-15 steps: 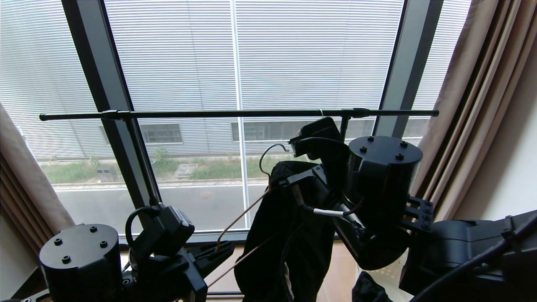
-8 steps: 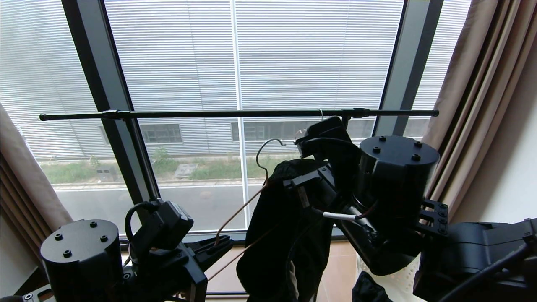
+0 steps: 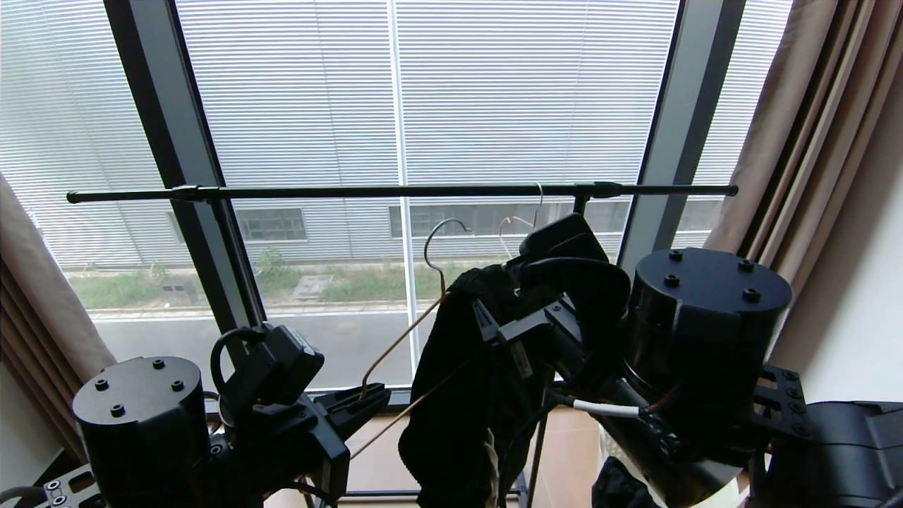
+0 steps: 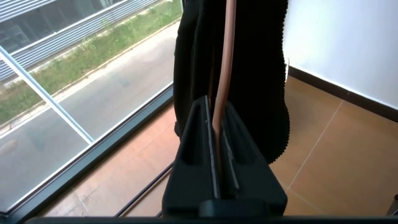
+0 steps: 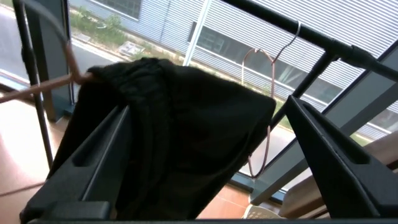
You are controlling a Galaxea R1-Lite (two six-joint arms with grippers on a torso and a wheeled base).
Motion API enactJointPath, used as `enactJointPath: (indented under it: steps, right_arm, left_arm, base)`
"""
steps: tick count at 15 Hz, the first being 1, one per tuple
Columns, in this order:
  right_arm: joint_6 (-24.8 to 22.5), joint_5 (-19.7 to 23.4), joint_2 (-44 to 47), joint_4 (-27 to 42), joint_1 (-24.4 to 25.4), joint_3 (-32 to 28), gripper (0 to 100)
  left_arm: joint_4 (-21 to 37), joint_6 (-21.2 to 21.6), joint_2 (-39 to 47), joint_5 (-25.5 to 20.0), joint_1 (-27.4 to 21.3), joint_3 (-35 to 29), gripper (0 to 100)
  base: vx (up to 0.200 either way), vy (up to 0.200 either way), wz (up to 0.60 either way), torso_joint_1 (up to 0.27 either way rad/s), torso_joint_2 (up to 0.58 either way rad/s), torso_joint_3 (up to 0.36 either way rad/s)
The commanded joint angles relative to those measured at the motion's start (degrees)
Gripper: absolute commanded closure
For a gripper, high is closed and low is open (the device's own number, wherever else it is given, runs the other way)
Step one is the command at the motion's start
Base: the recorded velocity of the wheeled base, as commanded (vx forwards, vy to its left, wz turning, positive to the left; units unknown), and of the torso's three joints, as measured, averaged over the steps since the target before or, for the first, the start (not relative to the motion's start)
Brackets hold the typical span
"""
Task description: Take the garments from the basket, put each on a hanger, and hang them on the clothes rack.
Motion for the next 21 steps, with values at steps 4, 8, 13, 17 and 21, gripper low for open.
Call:
enactJointPath:
  steps: [4, 8, 13, 17, 21]
  right_arm:
    - [-0.01, 3.62, -4.95, 1.51, 0.40, 4.39, 0]
    - [-0.01, 14.26, -13.56, 12.23, -2.33, 5.71, 0]
    - [-7.83, 38.34, -23.49, 38.86, -16.39, -3.08, 0]
    - [-22.95, 55.22, -19.27, 55.04, -26.06, -12.49, 0]
    - [-42.29, 66.03, -11.10, 66.64, -32.12, -20.31, 0]
  left_arm:
    - [-1.01, -1.08, 0.18, -0.45, 0.43, -0.02, 100]
    - [-1.80, -0.82, 0.01, -7.31, 4.65, 1.39, 100]
    - [-1.80, 0.68, 0.45, -15.57, 9.40, 2.18, 100]
    - [-1.71, 4.11, 0.45, -21.55, 10.10, 2.53, 100]
    - [-1.71, 7.45, 0.53, -25.06, 8.78, 3.41, 100]
  base:
    - [0.000, 0.000, 0.00, 0.000, 0.00, 0.000]
    - [0.000, 0.000, 0.00, 0.000, 0.00, 0.000]
    - [0.000, 0.000, 0.00, 0.000, 0.00, 0.000]
    - [0.000, 0.000, 0.00, 0.000, 0.00, 0.000]
    - [0.000, 0.000, 0.00, 0.000, 0.00, 0.000]
